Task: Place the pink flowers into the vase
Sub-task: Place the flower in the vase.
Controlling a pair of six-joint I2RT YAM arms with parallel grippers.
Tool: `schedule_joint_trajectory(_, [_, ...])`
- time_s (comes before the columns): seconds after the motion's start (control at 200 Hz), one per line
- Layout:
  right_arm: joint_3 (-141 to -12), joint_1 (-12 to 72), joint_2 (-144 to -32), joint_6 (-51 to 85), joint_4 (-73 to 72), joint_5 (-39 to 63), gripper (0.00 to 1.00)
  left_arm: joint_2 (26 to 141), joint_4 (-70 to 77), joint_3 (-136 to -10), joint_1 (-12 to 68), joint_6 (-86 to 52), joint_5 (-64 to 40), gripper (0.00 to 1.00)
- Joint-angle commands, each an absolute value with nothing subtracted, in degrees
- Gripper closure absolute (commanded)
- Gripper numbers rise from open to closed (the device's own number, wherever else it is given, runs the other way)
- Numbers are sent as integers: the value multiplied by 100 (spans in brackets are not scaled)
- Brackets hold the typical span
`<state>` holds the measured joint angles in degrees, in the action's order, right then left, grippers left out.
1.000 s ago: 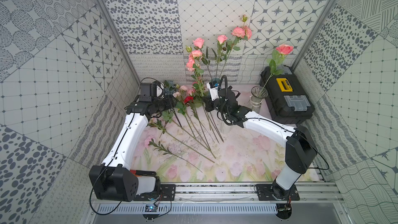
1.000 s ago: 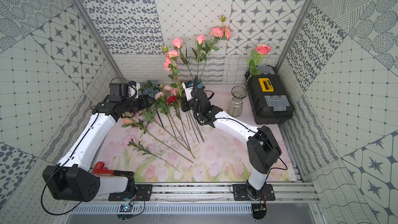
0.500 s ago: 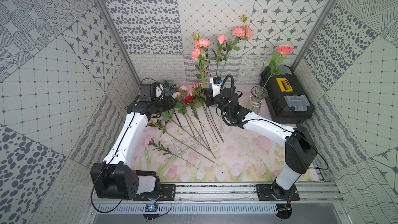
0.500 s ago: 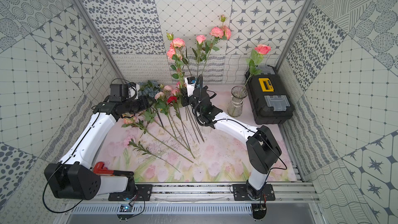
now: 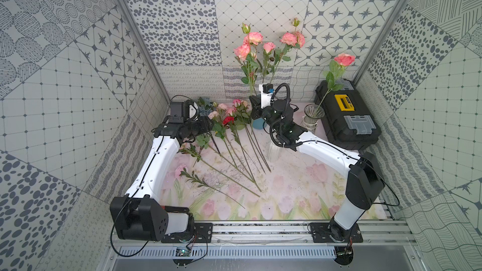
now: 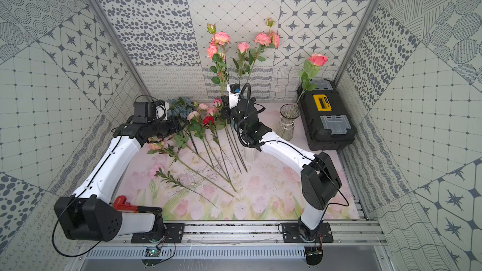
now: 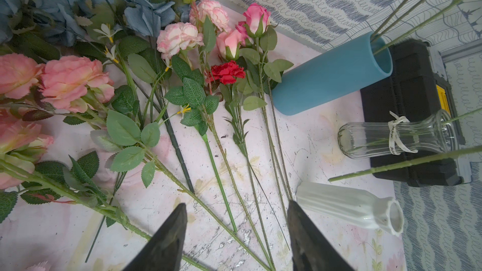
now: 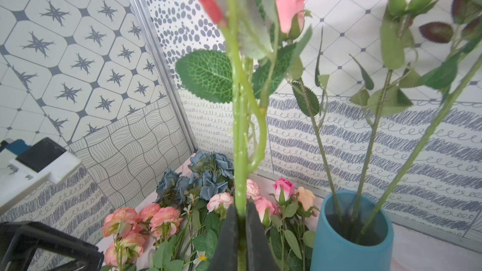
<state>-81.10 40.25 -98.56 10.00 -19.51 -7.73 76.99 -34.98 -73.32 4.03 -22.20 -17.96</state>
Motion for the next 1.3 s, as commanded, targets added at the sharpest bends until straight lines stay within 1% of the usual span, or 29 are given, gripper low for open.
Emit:
schedule_joint_trajectory(0.0, [-8368,3892,-9585,981,-2293,-770,100,7635,-3525,-7304,319,-2195,-1623,39])
schedule_joint_trajectory(0.12, [-8593,3771,-9633,987,-2196,-612,100,7638,-3510,-7290,310,-2214,-1644,39])
schedule_joint_trajectory(0.33, [-8698,3569,-9524,891,-2197,-674,100,7603,-3507,-7286,268,-2210,-1591,39])
schedule_joint_trajectory(1.011, [-8297,2885,-8874,609,-2082,-776,100,7600,-3463,-7259,180,-2267,-1653,39])
schedule_joint_trajectory(1.291, [-8013,2465,-8476,524,-1978,-866,100,7613,-3448,-7251,180,-2285,-1726,39])
